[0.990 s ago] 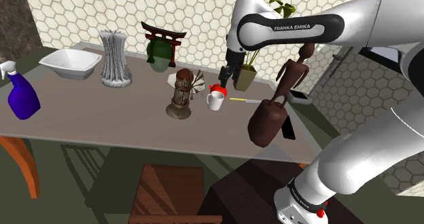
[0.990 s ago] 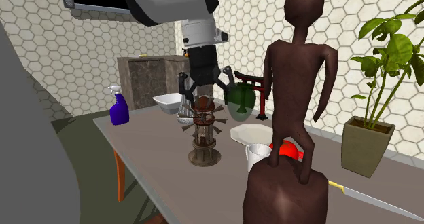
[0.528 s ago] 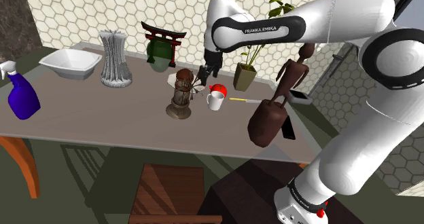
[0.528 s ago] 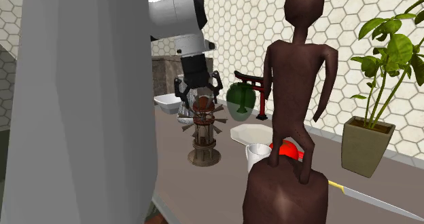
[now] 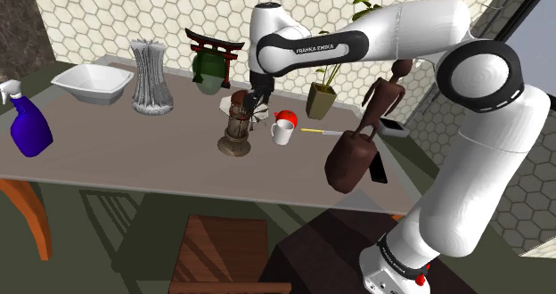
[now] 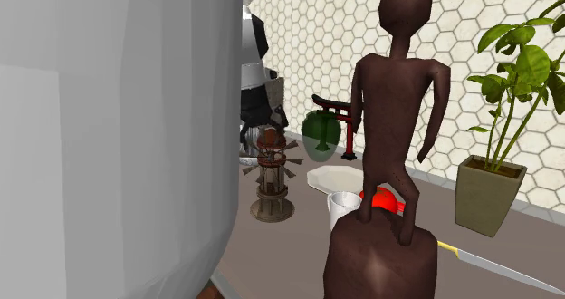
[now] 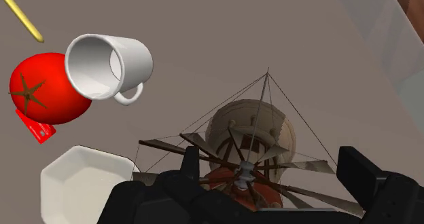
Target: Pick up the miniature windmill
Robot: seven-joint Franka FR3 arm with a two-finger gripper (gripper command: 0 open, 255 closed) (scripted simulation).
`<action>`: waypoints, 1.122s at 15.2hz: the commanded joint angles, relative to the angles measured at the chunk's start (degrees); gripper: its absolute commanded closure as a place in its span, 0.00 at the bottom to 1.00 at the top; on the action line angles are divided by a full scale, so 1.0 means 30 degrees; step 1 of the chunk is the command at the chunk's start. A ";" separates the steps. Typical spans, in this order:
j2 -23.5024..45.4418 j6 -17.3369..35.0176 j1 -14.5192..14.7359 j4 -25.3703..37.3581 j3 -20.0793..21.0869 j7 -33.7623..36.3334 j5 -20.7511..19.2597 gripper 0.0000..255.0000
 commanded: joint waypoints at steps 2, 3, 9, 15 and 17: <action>0.0243 0.0655 0.0009 -0.0423 -0.0026 0.0171 -0.0120 0.00; 0.0328 0.0876 0.0010 -0.0565 -0.0037 0.0228 -0.0161 0.00; 0.0370 0.1014 -0.0003 -0.0661 -0.0050 0.0244 -0.0181 1.00; 0.0379 0.1003 0.0010 -0.0645 -0.0043 0.0262 -0.0186 1.00; 0.0207 0.0561 0.0008 -0.0361 -0.0021 0.0148 -0.0103 1.00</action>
